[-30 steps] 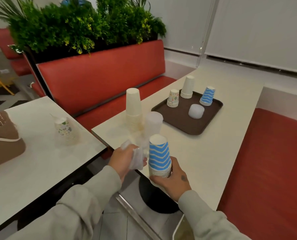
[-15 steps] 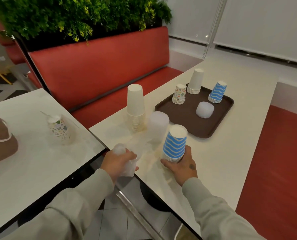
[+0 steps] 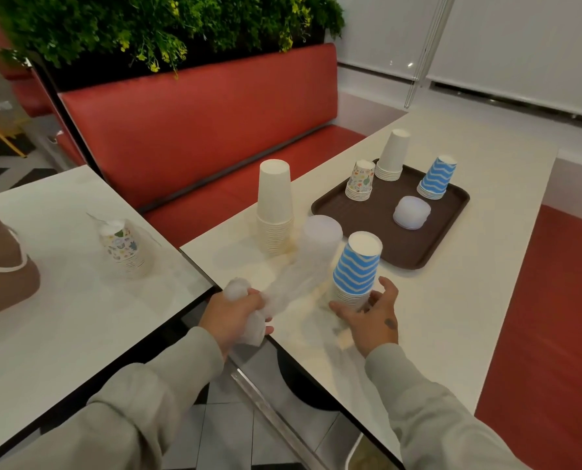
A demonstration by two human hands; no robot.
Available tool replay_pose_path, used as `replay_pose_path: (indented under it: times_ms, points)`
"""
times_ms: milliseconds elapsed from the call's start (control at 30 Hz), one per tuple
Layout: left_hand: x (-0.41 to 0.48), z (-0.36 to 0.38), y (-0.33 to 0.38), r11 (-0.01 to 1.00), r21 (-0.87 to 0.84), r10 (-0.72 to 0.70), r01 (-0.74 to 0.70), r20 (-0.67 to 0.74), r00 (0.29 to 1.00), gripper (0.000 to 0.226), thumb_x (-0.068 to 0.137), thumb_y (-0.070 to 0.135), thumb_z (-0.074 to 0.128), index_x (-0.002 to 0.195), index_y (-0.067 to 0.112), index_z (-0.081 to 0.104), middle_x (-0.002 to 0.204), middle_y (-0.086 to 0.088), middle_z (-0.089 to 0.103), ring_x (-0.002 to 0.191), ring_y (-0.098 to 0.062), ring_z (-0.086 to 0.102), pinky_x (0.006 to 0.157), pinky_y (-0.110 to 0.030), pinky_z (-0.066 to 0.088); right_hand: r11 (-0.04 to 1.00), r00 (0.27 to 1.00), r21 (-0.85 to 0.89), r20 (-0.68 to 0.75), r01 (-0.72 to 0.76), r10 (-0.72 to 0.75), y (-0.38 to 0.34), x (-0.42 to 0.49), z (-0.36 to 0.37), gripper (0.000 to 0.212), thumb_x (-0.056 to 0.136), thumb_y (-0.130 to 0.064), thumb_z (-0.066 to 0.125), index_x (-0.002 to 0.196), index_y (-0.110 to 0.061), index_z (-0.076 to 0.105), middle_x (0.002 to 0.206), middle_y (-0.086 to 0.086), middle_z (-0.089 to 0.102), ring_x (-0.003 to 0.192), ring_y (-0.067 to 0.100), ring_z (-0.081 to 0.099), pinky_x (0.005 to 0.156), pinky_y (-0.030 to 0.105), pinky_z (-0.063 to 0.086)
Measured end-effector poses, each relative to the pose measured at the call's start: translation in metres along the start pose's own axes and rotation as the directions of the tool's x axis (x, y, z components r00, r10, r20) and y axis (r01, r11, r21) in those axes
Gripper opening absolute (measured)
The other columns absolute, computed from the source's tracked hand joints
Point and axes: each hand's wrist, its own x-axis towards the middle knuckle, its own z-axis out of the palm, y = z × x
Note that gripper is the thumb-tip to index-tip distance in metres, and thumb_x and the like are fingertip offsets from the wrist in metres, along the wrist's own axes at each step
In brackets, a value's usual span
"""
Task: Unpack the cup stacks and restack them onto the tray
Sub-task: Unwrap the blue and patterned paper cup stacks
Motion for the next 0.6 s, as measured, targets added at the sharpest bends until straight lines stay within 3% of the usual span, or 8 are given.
replay_pose_path:
  times_ms: [133,233,300,367,467,600]
  points:
    - [-0.014,0.000,-0.006,0.995,-0.083,-0.058,0.059,0.016,0.998,0.012,0.093,0.001,0.060,0.105,0.004,0.057,0.099,-0.020,0.066,0.081,-0.031,0.069,0.066,-0.044,0.062,0.999,0.984,0.036,-0.179,0.003,0.003,0.010,-0.031,-0.002,0.055,0.084,-0.030,0.078,0.125,-0.024,0.041,0.112,0.003,0.052,0.104,0.022,0.057,0.084,0.028,0.042]
    - [-0.026,0.001,-0.016,0.990,-0.097,-0.096,0.098,0.026,0.995,0.024,0.090,0.006,0.068,0.112,0.007,0.059,0.107,-0.022,0.068,0.095,-0.040,0.072,0.067,-0.047,0.063,0.993,0.984,0.035,-0.139,0.115,-0.109,0.013,-0.060,-0.004,0.029,0.088,-0.020,0.072,0.104,-0.025,0.048,0.099,0.006,0.057,0.083,0.011,0.059,0.069,0.018,0.044]
    - [-0.037,0.001,-0.024,0.992,-0.075,-0.099,0.100,0.029,0.995,0.030,0.087,0.007,0.074,0.113,0.006,0.060,0.113,-0.024,0.068,0.102,-0.041,0.070,0.073,-0.050,0.062,0.979,0.979,-0.001,0.010,0.204,-0.204,0.013,-0.079,-0.004,0.030,0.086,-0.013,0.074,0.101,-0.029,0.053,0.099,0.003,0.060,0.075,0.007,0.058,0.064,0.015,0.045]
    - [-0.047,0.001,-0.035,0.997,-0.013,-0.080,0.080,0.010,0.997,0.023,0.086,0.002,0.072,0.106,0.001,0.061,0.111,-0.023,0.068,0.097,-0.037,0.070,0.074,-0.047,0.062,0.960,0.946,-0.059,0.200,0.273,-0.257,0.012,-0.099,-0.005,0.039,0.082,-0.014,0.076,0.109,-0.034,0.056,0.105,-0.006,0.061,0.074,0.004,0.058,0.066,0.017,0.047]
    - [-0.063,0.002,-0.050,0.987,0.156,-0.023,0.026,-0.025,0.999,0.020,0.084,0.001,0.066,0.103,0.003,0.060,0.095,-0.013,0.065,0.082,-0.026,0.066,0.056,-0.030,0.058,0.943,0.877,-0.099,0.410,0.318,-0.253,0.011,-0.129,-0.003,0.049,0.078,-0.029,0.082,0.118,-0.042,0.056,0.106,-0.013,0.059,0.080,0.001,0.057,0.074,0.016,0.050]
    - [-0.078,-0.001,-0.074,0.967,0.256,-0.005,-0.002,0.028,1.000,0.043,0.061,0.021,0.071,0.102,0.012,0.061,0.099,-0.014,0.068,0.095,-0.033,0.069,0.084,-0.049,0.059,0.930,0.831,-0.149,0.511,0.336,-0.219,0.023,-0.157,0.009,0.058,0.070,-0.050,0.081,0.122,-0.040,0.057,0.107,-0.015,0.063,0.098,0.002,0.061,0.088,0.024,0.054]
